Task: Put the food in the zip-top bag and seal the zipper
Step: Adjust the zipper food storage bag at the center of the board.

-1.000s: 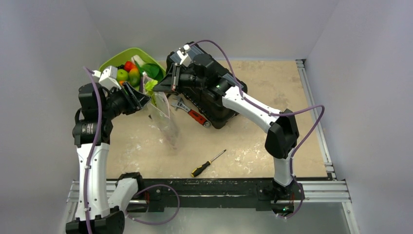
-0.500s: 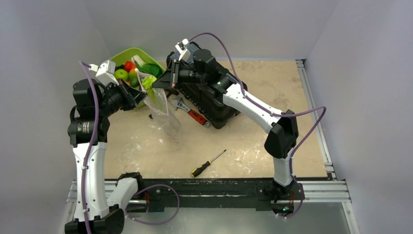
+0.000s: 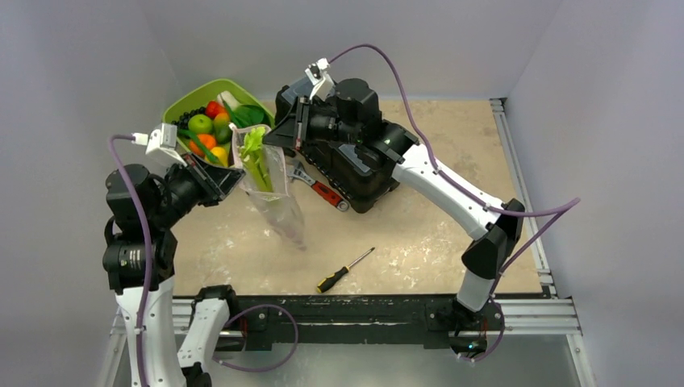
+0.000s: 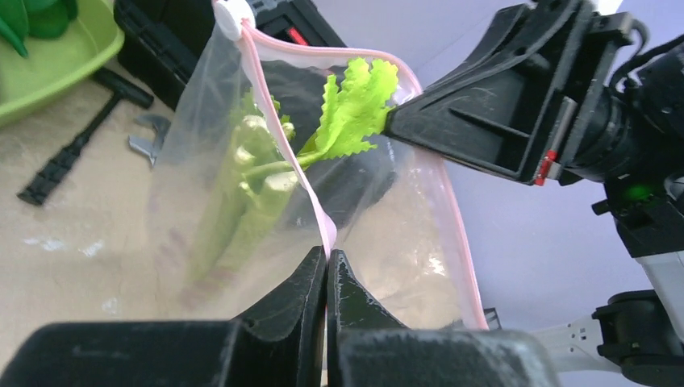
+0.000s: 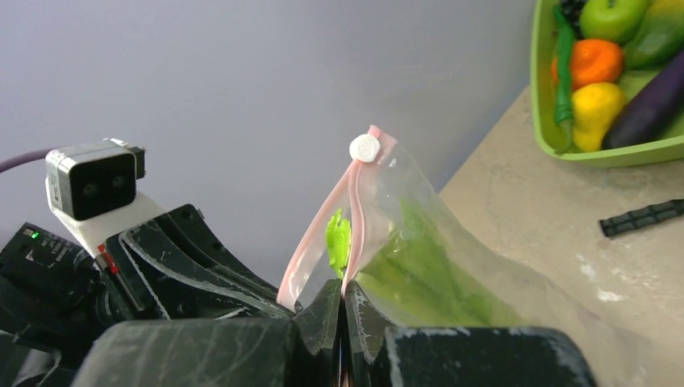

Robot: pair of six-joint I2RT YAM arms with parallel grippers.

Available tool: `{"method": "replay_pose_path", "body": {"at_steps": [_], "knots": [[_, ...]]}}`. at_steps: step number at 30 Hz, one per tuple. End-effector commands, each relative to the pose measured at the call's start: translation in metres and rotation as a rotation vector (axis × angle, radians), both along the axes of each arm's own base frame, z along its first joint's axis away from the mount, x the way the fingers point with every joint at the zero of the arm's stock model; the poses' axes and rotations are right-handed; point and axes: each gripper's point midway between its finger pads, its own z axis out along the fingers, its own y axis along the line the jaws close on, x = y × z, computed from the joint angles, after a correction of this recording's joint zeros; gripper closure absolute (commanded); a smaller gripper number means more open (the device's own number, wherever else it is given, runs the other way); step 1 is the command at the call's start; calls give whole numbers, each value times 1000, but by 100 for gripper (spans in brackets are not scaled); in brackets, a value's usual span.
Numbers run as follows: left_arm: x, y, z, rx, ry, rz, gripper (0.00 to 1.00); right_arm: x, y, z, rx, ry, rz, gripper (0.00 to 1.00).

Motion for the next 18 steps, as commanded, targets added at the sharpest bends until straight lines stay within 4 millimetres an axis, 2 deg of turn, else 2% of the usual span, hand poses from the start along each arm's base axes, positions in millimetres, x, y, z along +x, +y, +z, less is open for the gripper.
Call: {"method": "replay_pose_path", "body": {"at_steps": [1, 2, 4, 7, 9, 10, 11, 13, 16, 18], "knots": [[9, -10, -20, -112, 128, -39, 100, 9, -10, 13, -40, -93, -69, 100], [10, -12, -20, -144, 114, -39, 100, 8, -8, 10, -53, -99, -64, 100], [19, -7, -28, -170, 98, -1, 100, 16, -5, -10, -109, -91, -77, 100], [28, -8, -62, -183, 215, -7, 100, 31, -5, -56, -259, -91, -106, 100], [21, -16, -61, -198, 222, -59, 100, 30, -12, -54, -296, -140, -106, 100], [16, -15, -58, -190, 193, -48, 100, 24, -13, -50, -283, -153, -101, 100], [13, -9, -56, -167, 156, -7, 100, 14, -15, -36, -245, -180, -88, 100], [12, 2, -60, -124, 110, 67, 100, 3, -8, -31, -194, -206, -40, 100], [16, -2, -80, -135, 206, 31, 100, 7, 3, -51, -239, -181, -10, 100], [16, -12, -84, -151, 247, -46, 100, 1, 7, -50, -239, -190, 36, 100]]}}
